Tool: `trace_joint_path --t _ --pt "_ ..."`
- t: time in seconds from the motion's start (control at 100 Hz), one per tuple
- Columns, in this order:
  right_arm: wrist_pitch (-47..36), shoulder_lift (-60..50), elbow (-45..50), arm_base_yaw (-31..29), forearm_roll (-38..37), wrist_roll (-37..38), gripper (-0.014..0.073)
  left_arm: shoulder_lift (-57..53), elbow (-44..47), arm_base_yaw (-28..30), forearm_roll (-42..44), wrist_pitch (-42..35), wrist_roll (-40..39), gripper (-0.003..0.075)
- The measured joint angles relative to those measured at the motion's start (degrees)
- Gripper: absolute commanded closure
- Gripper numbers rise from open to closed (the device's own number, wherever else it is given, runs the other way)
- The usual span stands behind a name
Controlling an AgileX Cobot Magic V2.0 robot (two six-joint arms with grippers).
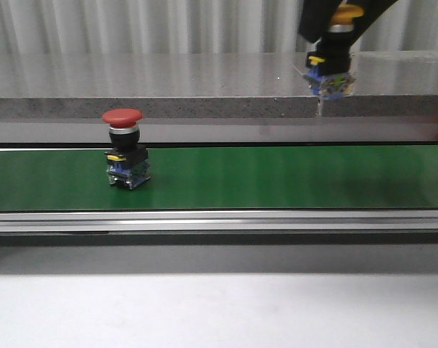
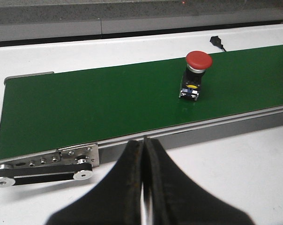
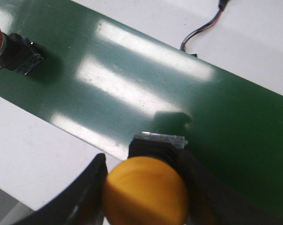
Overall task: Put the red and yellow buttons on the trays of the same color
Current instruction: 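Close the right gripper on the yellow button and lift it, then carry the yellow button into the yellow tray and open right gripper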
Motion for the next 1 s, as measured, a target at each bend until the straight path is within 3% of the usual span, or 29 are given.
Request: trace_joint_path --t 0.34,0.74,1.0 --pt "1.08 -10.73 7.0 -12.89 -0.75 0.89 0.041 0.0 0.0 0.0 0.0 0.0 0.0 0.0741" --pt "2.86 -13.4 12.66 -34.64 -1.45 4.51 0.041 0.0 0.0 0.0 0.0 0.0 0.0 0.0741" --pt "-1.59 -13.4 17.34 -49.78 -1.64 9.04 0.041 0.0 0.0 0.0 0.0 0.0 0.0 0.0741"
